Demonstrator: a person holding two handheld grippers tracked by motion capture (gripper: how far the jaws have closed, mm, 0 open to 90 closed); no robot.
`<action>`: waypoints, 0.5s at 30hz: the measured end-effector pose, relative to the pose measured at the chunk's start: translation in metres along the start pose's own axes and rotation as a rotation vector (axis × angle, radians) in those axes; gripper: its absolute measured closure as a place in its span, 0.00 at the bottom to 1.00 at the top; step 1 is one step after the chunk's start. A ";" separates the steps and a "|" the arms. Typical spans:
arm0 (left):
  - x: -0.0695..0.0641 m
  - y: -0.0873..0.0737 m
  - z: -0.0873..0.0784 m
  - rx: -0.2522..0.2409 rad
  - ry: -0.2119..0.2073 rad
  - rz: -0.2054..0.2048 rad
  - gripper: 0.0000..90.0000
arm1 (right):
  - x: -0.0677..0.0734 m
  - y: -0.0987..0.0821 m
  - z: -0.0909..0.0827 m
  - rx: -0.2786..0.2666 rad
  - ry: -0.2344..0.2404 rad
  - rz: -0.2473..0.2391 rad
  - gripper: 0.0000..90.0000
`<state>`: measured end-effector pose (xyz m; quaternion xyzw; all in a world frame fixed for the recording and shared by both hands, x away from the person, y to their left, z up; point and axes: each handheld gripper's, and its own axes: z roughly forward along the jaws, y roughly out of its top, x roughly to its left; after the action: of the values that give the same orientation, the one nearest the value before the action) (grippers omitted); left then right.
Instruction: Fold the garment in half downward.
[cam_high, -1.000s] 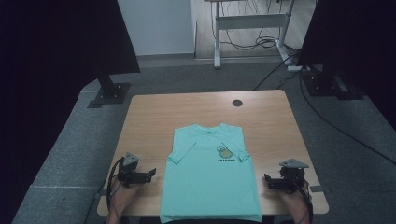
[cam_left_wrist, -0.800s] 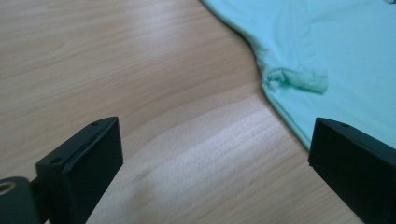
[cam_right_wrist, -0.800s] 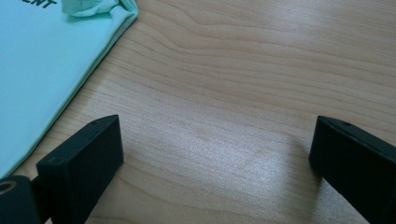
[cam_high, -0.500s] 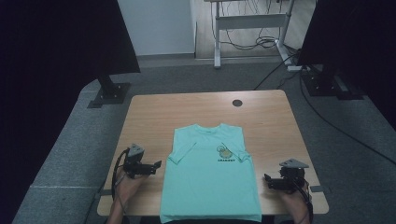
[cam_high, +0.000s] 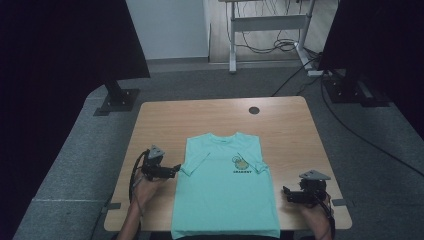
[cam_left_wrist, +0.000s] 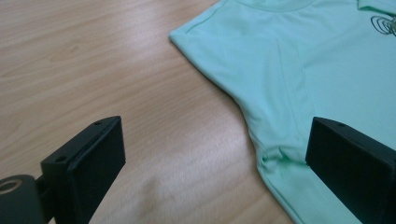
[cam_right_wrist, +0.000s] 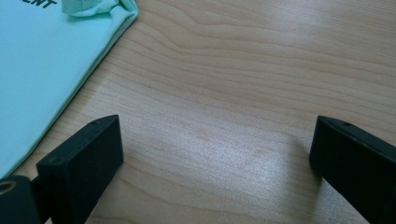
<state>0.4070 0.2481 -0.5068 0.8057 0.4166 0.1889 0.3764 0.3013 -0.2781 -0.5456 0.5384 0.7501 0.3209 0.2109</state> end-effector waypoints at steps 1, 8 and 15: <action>0.001 0.001 0.002 -0.004 -0.004 -0.008 0.06 | 0.000 0.000 0.000 0.000 0.000 0.000 0.03; 0.010 0.009 0.018 -0.008 0.001 -0.020 0.06 | 0.000 0.000 0.000 0.000 0.000 0.000 0.03; 0.014 0.016 0.029 -0.025 -0.003 -0.025 0.06 | 0.000 0.000 0.000 0.000 0.000 0.000 0.03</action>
<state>0.4417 0.2402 -0.5133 0.7959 0.4237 0.1880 0.3894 0.3013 -0.2781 -0.5456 0.5385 0.7500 0.3209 0.2109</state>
